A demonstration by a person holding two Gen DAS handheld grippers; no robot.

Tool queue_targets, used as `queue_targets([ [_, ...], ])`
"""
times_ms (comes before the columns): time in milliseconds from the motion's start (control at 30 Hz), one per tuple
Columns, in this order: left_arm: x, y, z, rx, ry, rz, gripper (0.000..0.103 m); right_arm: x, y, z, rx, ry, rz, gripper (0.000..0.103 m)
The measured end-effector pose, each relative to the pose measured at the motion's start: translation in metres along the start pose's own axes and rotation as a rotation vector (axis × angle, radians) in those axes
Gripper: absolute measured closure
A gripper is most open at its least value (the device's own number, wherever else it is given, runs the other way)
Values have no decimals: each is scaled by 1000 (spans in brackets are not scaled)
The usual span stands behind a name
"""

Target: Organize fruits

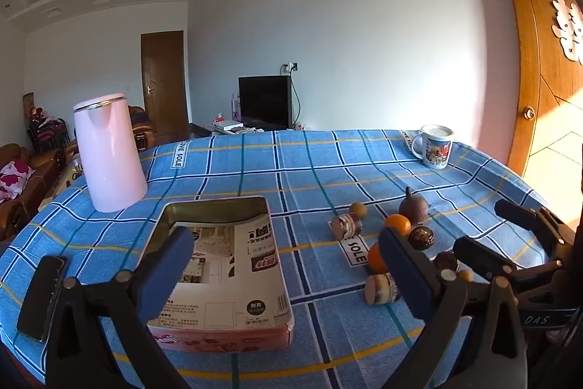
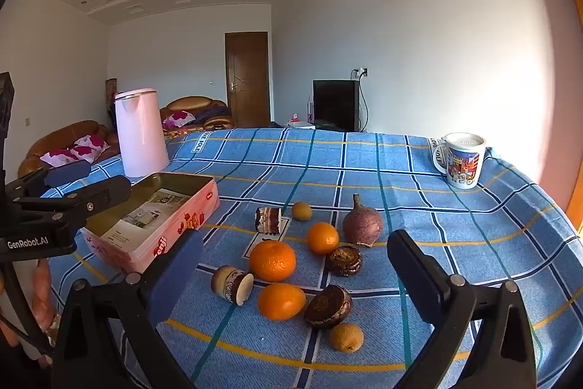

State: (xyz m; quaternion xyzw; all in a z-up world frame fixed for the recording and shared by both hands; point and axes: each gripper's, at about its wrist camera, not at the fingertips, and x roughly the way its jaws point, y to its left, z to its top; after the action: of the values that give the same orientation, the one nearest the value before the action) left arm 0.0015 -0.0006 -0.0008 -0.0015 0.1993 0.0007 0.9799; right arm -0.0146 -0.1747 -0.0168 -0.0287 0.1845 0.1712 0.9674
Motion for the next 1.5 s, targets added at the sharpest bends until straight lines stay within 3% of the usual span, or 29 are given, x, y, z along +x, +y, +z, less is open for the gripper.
queue_targets([
  [1500, 4, -14, -8, 7, 31, -46, 0, -2, -8, -10, 9, 10, -32, 1],
])
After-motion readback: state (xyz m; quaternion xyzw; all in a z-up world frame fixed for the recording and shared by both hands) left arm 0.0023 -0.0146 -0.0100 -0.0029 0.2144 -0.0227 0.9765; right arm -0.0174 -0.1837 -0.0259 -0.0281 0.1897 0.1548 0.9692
